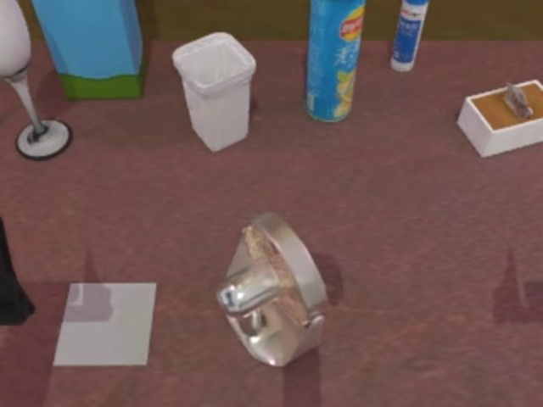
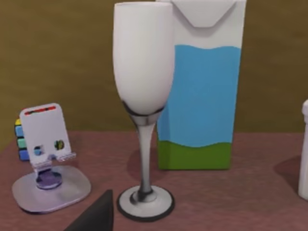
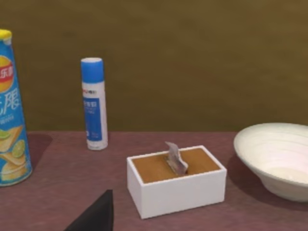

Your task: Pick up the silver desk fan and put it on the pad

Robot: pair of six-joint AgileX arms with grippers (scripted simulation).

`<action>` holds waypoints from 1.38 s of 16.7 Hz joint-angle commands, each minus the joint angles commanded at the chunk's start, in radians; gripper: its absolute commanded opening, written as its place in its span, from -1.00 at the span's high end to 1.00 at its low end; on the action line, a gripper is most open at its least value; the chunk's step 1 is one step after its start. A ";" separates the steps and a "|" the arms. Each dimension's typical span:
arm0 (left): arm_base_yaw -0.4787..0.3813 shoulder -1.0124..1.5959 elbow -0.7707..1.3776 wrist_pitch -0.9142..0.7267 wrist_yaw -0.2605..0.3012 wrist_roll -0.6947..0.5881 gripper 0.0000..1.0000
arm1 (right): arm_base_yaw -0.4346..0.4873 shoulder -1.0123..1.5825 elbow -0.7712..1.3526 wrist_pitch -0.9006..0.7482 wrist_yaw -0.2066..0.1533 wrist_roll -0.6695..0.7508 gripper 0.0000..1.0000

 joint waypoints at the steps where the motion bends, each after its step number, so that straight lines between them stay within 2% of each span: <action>1: 0.000 0.000 0.000 0.000 0.000 0.000 -1.00 | 0.000 0.000 0.000 0.000 0.000 0.000 -1.00; 4: -0.015 0.030 0.029 -0.029 0.000 -0.024 -1.00 | 0.000 0.000 0.000 0.000 0.000 0.000 -1.00; 8: -0.098 0.217 0.207 -0.186 0.000 -0.161 -1.00 | 0.000 0.000 0.000 0.000 0.000 0.000 -1.00; 23: -0.627 1.659 1.534 -1.177 0.002 -1.081 -1.00 | 0.000 0.000 0.000 0.000 0.000 0.000 -1.00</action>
